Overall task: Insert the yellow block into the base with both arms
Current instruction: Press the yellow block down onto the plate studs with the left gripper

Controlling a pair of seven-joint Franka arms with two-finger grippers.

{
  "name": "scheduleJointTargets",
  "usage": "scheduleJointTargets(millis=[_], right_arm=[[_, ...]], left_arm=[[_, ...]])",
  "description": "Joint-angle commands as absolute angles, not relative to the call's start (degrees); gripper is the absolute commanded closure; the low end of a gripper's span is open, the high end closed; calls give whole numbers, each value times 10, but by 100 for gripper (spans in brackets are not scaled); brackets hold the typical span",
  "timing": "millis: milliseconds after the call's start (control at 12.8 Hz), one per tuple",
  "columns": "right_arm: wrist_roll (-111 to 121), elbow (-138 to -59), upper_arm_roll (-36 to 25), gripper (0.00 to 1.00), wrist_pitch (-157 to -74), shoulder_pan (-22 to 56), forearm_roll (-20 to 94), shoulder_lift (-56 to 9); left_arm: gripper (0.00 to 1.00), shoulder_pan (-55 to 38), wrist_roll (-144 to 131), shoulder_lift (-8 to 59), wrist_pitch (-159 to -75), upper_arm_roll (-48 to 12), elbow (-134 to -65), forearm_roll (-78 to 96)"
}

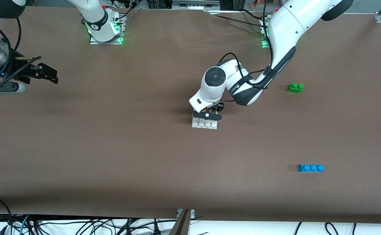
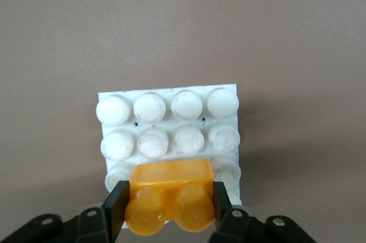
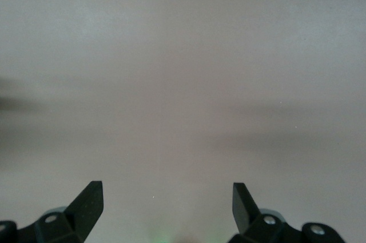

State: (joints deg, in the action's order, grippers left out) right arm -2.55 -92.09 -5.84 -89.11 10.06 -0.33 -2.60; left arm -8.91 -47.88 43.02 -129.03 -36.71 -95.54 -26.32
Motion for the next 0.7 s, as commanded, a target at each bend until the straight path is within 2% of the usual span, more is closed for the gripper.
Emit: scheduleJointTargets(millis=[0,624], right_arm=[[-30,-908,-54,0,-888,97,-4,-31],[-30,-908,-54,0,-888,97,-4,-31]], left_arm=[[69,-98,-484,440,-1296,-364,-940,-280],[69,-98,-497,446,-1294,-363,-947,-288]])
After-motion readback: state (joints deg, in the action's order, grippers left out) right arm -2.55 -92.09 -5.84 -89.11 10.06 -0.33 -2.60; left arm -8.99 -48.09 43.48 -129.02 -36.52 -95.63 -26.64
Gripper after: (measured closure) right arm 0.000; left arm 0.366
